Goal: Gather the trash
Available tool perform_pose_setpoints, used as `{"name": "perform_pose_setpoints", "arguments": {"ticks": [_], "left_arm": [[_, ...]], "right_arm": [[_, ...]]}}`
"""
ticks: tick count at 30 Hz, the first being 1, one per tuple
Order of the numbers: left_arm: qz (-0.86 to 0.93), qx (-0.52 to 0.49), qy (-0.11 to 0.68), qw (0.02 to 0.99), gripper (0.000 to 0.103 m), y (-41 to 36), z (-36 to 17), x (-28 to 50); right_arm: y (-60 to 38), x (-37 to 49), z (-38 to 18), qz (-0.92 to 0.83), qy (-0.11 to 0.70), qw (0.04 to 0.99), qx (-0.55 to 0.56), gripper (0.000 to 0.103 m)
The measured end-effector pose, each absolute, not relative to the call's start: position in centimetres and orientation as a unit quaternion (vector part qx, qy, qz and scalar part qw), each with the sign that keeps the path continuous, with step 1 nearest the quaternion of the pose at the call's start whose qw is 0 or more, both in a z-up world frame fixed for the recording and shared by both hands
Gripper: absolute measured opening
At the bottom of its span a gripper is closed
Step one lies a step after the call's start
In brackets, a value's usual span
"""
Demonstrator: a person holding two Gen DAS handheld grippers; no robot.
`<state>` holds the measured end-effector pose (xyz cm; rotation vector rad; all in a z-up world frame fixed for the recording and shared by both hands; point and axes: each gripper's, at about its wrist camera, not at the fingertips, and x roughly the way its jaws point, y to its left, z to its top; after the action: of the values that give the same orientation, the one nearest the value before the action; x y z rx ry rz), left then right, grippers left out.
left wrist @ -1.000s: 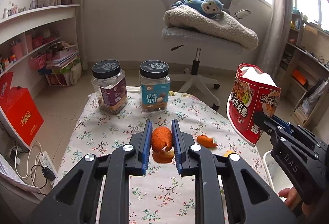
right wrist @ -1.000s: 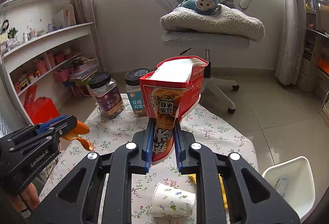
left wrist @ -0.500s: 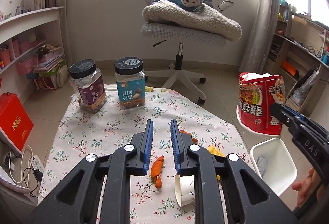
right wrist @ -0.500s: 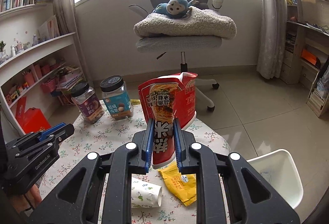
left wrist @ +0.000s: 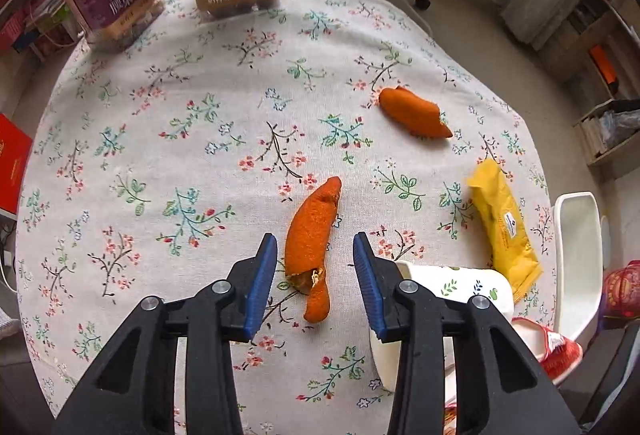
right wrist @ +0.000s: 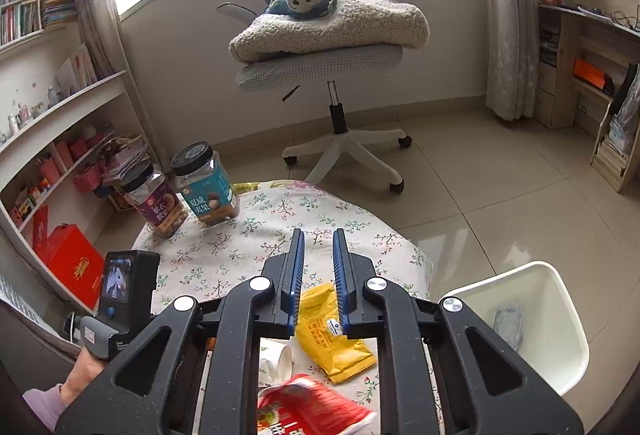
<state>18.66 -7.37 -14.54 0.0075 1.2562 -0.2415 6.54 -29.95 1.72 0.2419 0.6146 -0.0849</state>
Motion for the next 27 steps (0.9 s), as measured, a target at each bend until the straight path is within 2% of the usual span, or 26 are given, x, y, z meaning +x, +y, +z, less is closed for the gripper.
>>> {"name": "perform_pose_setpoints", "arguments": {"ticks": [2, 4, 5, 6, 7, 8, 9, 10, 12, 14, 20, 27], "left_arm": [[-0.105, 0.019, 0.591, 0.799, 0.04, -7.7, -15.6, 19.1], [-0.098, 0.027, 0.598, 0.795, 0.04, -7.8, -16.6, 19.4], [-0.097, 0.025, 0.601, 0.793, 0.04, -7.7, -17.0, 19.6], [-0.099, 0.025, 0.6, 0.794, 0.04, -7.7, -17.0, 19.7], [-0.102, 0.029, 0.596, 0.796, 0.039, -7.7, -16.9, 19.6], [-0.106, 0.035, 0.596, 0.795, 0.037, -7.8, -16.9, 19.5], [-0.111, 0.036, 0.595, 0.796, 0.023, -7.8, -16.8, 19.4], [-0.115, 0.032, 0.594, 0.795, 0.021, -7.6, -16.7, 19.3], [-0.116, 0.026, 0.592, 0.797, 0.019, -7.1, -16.3, 18.8], [-0.115, 0.024, 0.581, 0.805, 0.019, -6.6, -15.2, 18.3], [-0.135, 0.0, 0.54, 0.831, 0.019, -4.8, -10.1, 16.3], [-0.162, -0.014, 0.52, 0.838, 0.019, -4.4, -7.0, 14.6]], "right_arm": [[-30.1, 7.0, 1.1, -0.036, 0.324, 0.939, 0.113, 0.015], [-30.1, 7.3, 0.3, -0.037, 0.345, 0.932, 0.107, 0.022], [-30.1, 7.5, -0.2, -0.03, 0.361, 0.926, 0.104, 0.041], [-29.9, 7.8, -0.9, -0.017, 0.385, 0.918, 0.098, 0.067], [-29.7, 7.9, -1.6, -0.008, 0.403, 0.91, 0.093, 0.074], [-29.4, 7.9, -2.3, -0.005, 0.414, 0.906, 0.087, 0.073], [-29.2, 7.9, -2.9, 0.005, 0.427, 0.901, 0.081, 0.073], [-28.9, 8.1, -3.7, 0.024, 0.446, 0.891, 0.078, 0.073], [-28.7, 8.2, -5.5, 0.048, 0.488, 0.868, 0.075, 0.078], [-28.3, 8.0, -7.0, 0.061, 0.516, 0.852, 0.062, 0.077], [-26.1, 6.1, -7.9, 0.095, 0.526, 0.845, -0.008, 0.077], [-28.5, 8.5, -12.9, 0.101, 0.583, 0.801, 0.092, 0.074]]}}
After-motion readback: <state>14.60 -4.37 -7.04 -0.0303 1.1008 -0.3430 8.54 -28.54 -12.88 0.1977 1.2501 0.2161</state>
